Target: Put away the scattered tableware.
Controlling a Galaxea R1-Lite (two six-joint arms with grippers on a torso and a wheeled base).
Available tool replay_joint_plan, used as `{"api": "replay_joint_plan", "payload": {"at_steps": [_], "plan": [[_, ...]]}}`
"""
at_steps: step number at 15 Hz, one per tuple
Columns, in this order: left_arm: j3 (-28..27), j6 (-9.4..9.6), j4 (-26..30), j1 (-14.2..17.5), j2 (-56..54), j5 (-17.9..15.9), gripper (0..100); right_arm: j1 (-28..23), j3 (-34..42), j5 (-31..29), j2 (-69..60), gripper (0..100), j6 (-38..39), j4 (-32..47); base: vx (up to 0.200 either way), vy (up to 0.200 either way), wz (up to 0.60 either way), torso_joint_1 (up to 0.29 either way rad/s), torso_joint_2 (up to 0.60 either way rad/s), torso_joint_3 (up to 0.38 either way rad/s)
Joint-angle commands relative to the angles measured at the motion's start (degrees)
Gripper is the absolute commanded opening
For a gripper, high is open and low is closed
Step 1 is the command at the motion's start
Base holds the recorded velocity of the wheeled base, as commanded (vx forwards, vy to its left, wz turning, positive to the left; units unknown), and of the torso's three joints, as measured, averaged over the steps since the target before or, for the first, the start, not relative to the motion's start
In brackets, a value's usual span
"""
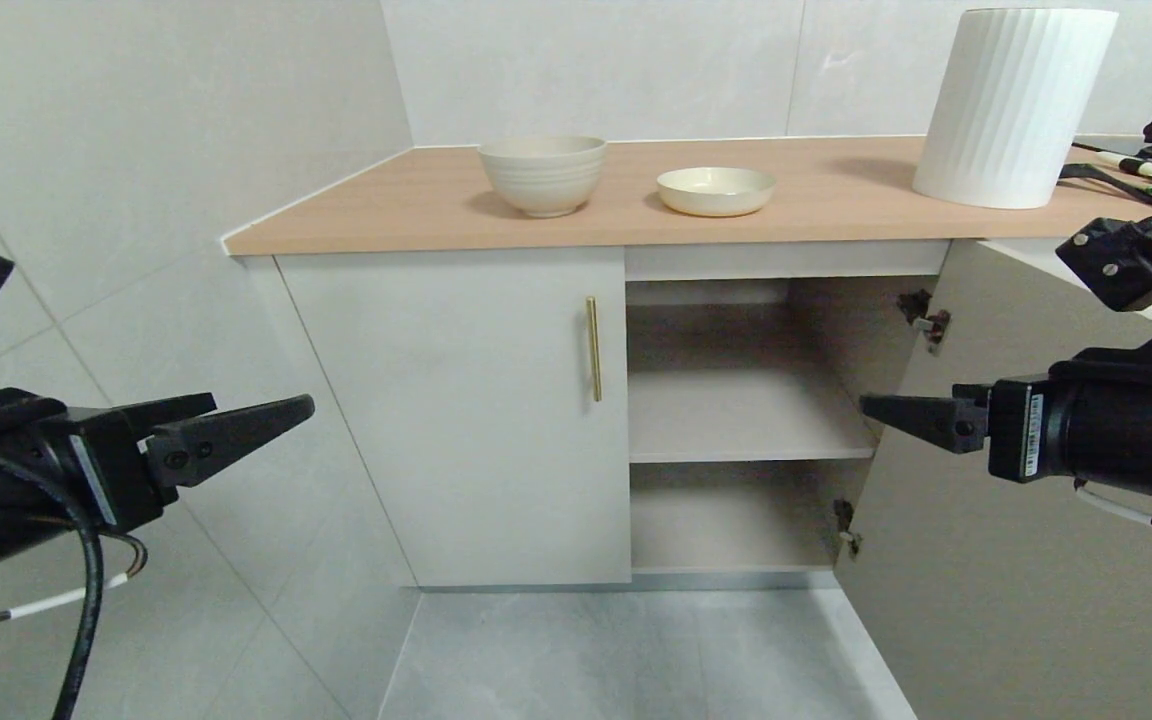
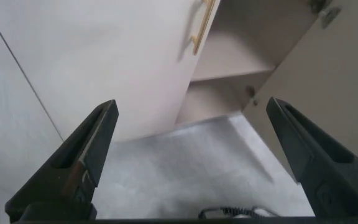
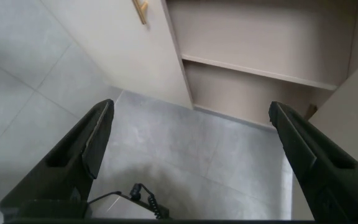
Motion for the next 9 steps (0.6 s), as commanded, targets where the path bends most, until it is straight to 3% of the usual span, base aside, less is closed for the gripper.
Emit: {"api": "replay_joint_plan", "payload": {"at_steps": [1,9], "plan": [[-0.33,-0.01,0.07,0.08,-1.45,-0.01,100,0.12,0.07,-0.02,-0.10,100,0.01,-0.04,0.000,0.000,0.00,0.000,0.00,0.000],[-1.39,-0.28,2.27,0.34,-2.06,-0.01,100,0.47,0.43,0.07,-0.10,100,0.01,0.05,0.200,0.000,0.00,0.002,0.00,0.002]]}}
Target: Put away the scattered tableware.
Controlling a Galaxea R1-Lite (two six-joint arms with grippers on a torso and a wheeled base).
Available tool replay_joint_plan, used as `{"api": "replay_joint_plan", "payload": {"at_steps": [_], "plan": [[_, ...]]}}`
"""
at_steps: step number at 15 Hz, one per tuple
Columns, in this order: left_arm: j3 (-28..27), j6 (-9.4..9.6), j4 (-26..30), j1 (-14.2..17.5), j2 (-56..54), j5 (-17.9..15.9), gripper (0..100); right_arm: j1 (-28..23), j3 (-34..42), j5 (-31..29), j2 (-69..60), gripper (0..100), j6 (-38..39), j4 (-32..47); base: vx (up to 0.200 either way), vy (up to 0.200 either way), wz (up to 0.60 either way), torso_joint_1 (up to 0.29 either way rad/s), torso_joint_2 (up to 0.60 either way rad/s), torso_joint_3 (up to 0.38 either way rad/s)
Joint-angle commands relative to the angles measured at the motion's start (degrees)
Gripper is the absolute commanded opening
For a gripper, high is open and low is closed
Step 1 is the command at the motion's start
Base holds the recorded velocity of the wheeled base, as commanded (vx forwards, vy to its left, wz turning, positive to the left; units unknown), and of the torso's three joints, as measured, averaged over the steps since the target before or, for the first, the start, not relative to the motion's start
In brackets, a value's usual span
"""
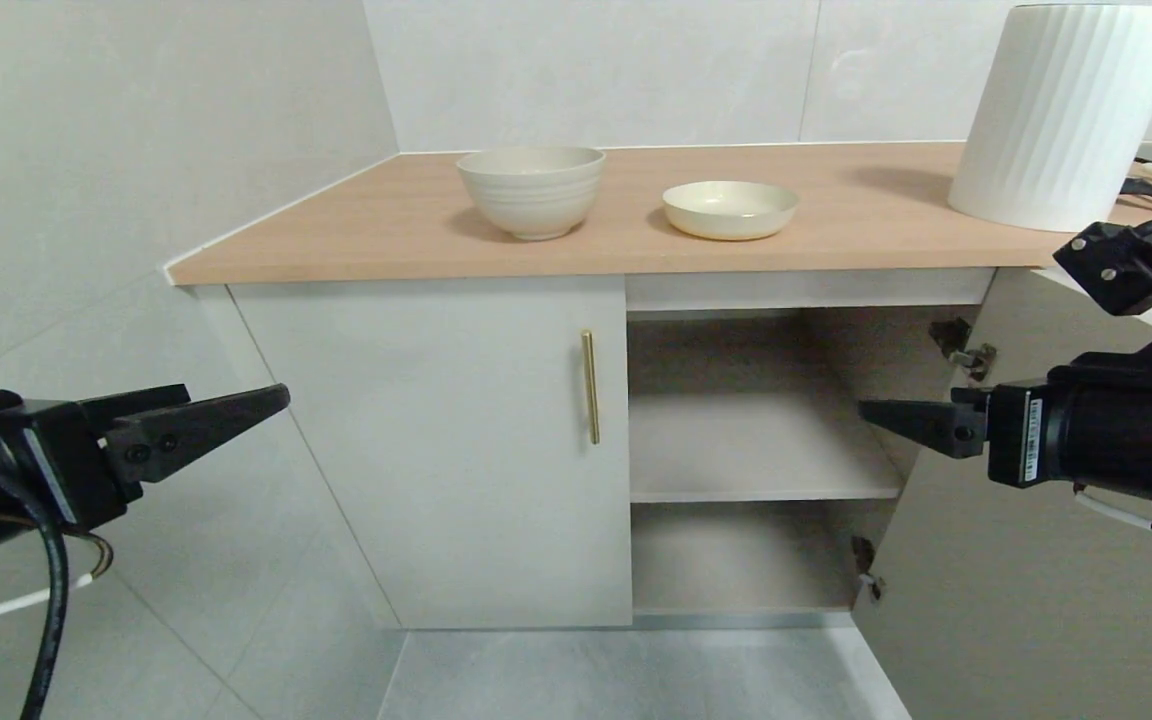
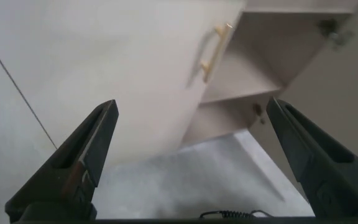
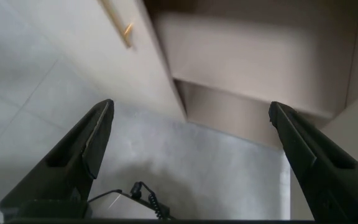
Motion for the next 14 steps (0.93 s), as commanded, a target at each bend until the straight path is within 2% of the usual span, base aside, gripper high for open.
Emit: {"api": "replay_joint_plan", "payload": {"at_steps": [1,5,9,14], "plan": [[-0.06,-0.03,-0.04,0.05,0.15,-0.01,100,0.30,0.08,0.01,-0.13,100,0.01,-0.01,0.200,0.000,0.00,0.002,0.00,0.002],[-0.06,-0.12,-0.04,-0.04,0.23,-0.10,100,0.48,0.52,0.27,-0.57,100,0.01,-0.01,0.200,0.000,0.00,0.001,0.00,0.006],[-0.06,-0.21,-0.21,0.05,-0.03,-0.18,100,0.48,2.81,4.41,-3.47,100,-0.34,-0.72,0.000,0.000,0.00,0.000,0.00,0.000],[0.03,-0.21,-0.12,-0.04,0.06,-0.45,100,0.48,4.13,4.49,-3.65,100,-2.71,-1.60,0.000,0.000,0.00,0.000,0.00,0.000]]}}
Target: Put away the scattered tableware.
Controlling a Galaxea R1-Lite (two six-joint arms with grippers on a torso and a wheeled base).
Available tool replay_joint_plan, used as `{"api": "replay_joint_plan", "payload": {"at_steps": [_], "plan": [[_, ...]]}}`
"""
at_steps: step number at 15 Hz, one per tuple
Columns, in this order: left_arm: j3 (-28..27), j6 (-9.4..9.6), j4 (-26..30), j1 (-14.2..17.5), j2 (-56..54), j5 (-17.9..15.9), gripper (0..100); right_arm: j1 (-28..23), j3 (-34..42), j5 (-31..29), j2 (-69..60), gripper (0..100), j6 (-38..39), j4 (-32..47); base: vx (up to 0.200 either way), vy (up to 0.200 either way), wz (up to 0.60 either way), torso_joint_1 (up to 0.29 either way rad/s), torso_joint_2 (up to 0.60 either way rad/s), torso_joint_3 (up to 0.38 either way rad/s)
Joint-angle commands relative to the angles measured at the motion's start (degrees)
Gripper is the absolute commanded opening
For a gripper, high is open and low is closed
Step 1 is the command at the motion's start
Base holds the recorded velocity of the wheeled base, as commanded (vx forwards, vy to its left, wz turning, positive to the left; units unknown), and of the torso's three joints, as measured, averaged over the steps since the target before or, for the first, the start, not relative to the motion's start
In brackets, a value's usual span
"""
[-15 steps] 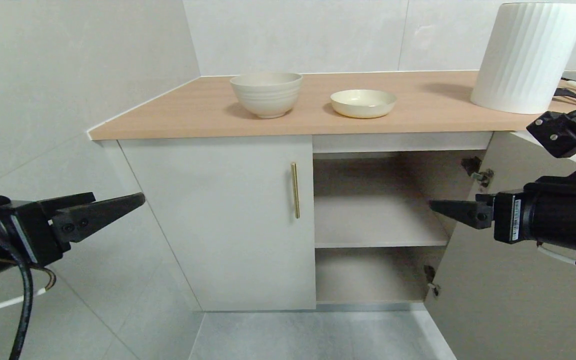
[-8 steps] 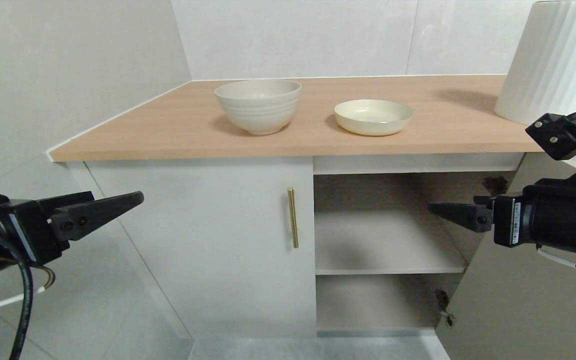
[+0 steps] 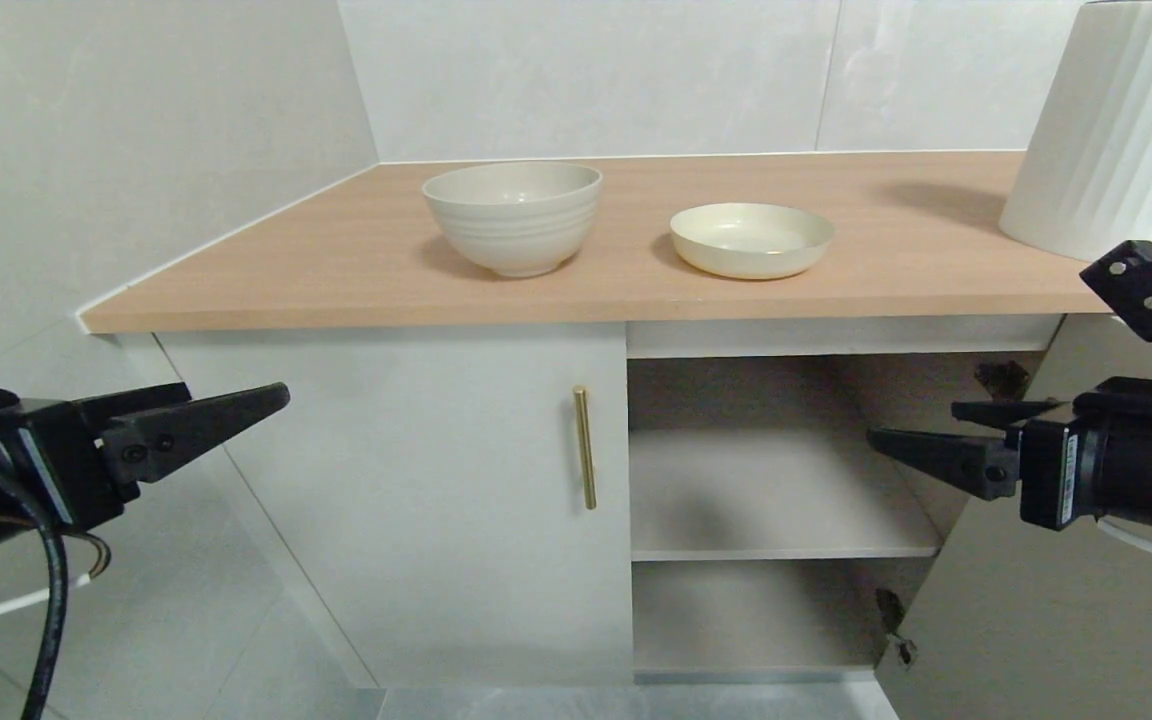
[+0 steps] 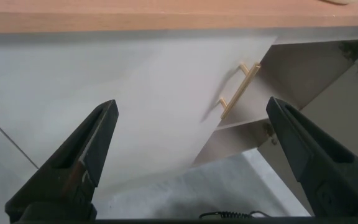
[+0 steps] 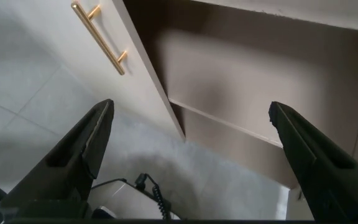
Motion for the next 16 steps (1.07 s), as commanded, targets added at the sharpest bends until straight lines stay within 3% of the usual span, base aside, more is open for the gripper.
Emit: {"api": "replay_joint_plan", "payload": {"at_steps": [1,7,16], "plan": [[0.10,-0.01,-0.05,-0.04,0.22,-0.01,100,0.01,0.16,0.02,-0.17,100,0.03,0.01,0.000,0.000,0.00,0.000,0.00,0.000],[0.28,-0.01,0.12,-0.04,0.92,-0.10,100,0.01,0.25,0.02,-0.26,100,-0.06,-0.07,0.000,0.000,0.00,0.045,-0.15,-0.177],[0.37,-0.01,0.12,-0.04,2.15,-0.19,100,-0.16,0.34,-0.07,0.09,100,-0.06,-0.25,0.000,0.000,0.00,0.150,-0.50,-0.305]]}}
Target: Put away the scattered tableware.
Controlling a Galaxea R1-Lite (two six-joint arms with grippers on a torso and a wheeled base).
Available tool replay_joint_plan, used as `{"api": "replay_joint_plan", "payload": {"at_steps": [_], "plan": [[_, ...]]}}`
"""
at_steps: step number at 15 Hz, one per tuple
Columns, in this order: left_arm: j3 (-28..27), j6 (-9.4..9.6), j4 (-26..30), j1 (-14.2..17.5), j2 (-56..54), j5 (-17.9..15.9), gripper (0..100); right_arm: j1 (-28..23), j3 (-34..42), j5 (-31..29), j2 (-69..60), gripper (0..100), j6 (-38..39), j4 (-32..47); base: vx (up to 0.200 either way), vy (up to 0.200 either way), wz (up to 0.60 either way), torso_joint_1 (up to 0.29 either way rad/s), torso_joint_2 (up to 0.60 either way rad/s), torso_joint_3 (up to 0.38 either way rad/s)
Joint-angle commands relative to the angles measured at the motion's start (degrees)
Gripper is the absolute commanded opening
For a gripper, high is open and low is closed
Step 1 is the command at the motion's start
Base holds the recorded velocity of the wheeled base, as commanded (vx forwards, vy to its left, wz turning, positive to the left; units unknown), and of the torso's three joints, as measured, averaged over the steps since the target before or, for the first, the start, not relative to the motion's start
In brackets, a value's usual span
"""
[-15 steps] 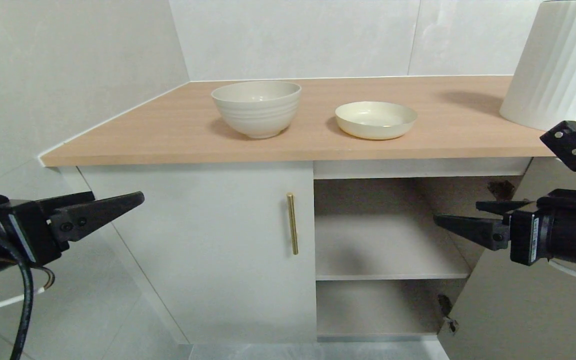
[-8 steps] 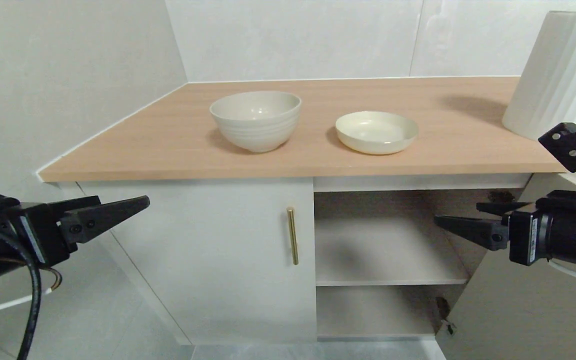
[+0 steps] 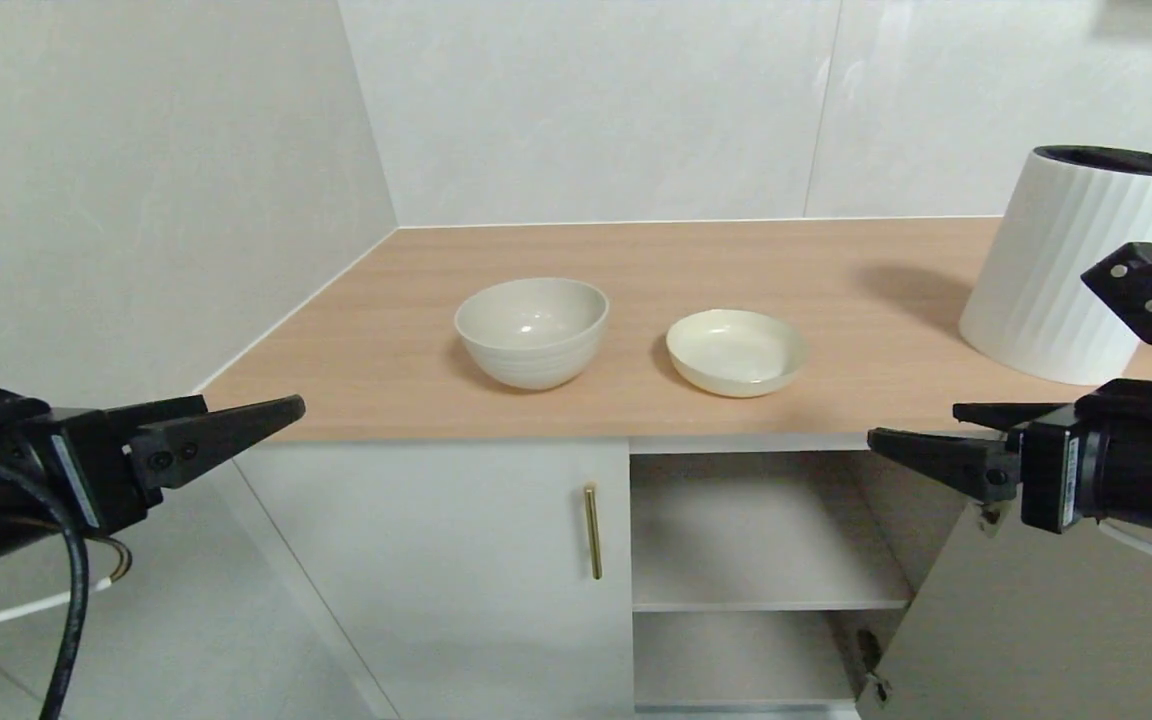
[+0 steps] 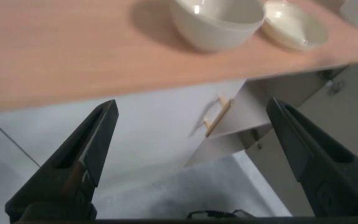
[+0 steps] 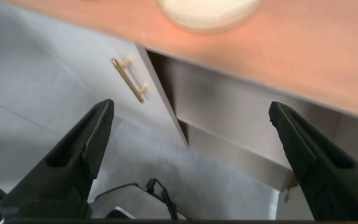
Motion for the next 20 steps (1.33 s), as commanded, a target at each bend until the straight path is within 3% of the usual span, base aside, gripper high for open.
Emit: {"api": "replay_joint_plan", "payload": {"at_steps": [1,6,8,9,10,11,12,13,14,15,17,18,19,20], "plan": [[-0.01,-0.01,-0.06,-0.01,0.75,-0.01,100,0.00,0.26,-0.02,0.28,100,-0.01,-0.48,0.000,0.000,0.00,0.183,-0.49,-0.286],[-0.80,0.07,-0.41,-0.10,3.12,-0.01,100,-0.18,0.26,-0.20,0.63,100,-0.18,-1.18,0.000,0.000,0.00,0.175,-0.42,-0.246],[-4.58,-0.01,-0.41,-0.10,6.29,-0.37,100,-0.44,-0.62,-0.37,1.77,100,-2.12,-1.71,0.000,0.000,0.00,0.046,-0.10,-0.051],[-8.71,-0.80,-0.24,-0.63,10.59,-0.63,100,-2.55,-5.80,-0.55,6.17,100,-1.94,-1.18,0.000,0.000,0.00,0.000,0.00,0.000],[-11.08,-2.39,-0.15,-0.81,13.14,-0.54,100,-4.49,-10.37,-0.73,10.03,100,-1.85,-0.04,0.000,0.000,0.00,0.000,0.00,0.000],[-13.98,-5.20,0.12,-0.81,15.60,-0.54,100,-5.80,-16.26,-0.90,14.08,100,-1.59,2.42,0.000,0.000,0.00,0.000,0.00,0.000],[-18.91,-10.74,1.08,-0.81,18.94,-0.37,100,-6.24,-25.49,-1.78,19.26,100,0.26,8.13,0.000,0.000,0.00,0.000,0.00,0.000],[-22.42,-13.64,3.19,-0.81,20.88,-0.28,100,-6.16,-31.47,-2.48,22.34,100,2.98,12.70,0.000,0.000,0.00,0.000,0.00,0.000],[-27.08,-14.51,8.11,-0.81,23.34,-0.28,100,-5.89,-37.36,-3.10,25.33,100,7.20,18.77,0.000,0.000,0.00,0.000,0.00,0.000],[-29.10,-14.51,10.57,-0.81,24.30,-0.28,100,-5.63,-38.50,-3.54,26.12,100,8.87,20.70,0.000,0.000,0.00,0.000,0.00,0.000],[-42.20,-14.34,26.22,-1.68,30.02,0.25,100,-5.28,-39.20,-8.02,29.81,100,11.42,22.02,0.000,0.000,0.00,0.000,0.00,0.000],[-46.15,-13.46,31.40,-3.44,32.48,3.59,100,-5.10,-39.11,-10.22,30.42,100,11.51,21.49,0.000,0.000,0.00,0.000,0.00,0.000],[-48.53,-11.79,33.87,-5.11,35.20,11.32,100,-4.40,-38.94,-12.06,30.86,100,11.59,21.05,0.000,0.000,0.00,0.000,0.00,0.000],[-48.70,-11.44,33.78,-6.43,37.57,17.56,100,-4.13,-38.76,-13.12,31.13,100,11.59,21.05,0.000,0.000,0.00,0.000,0.00,0.000]]}}
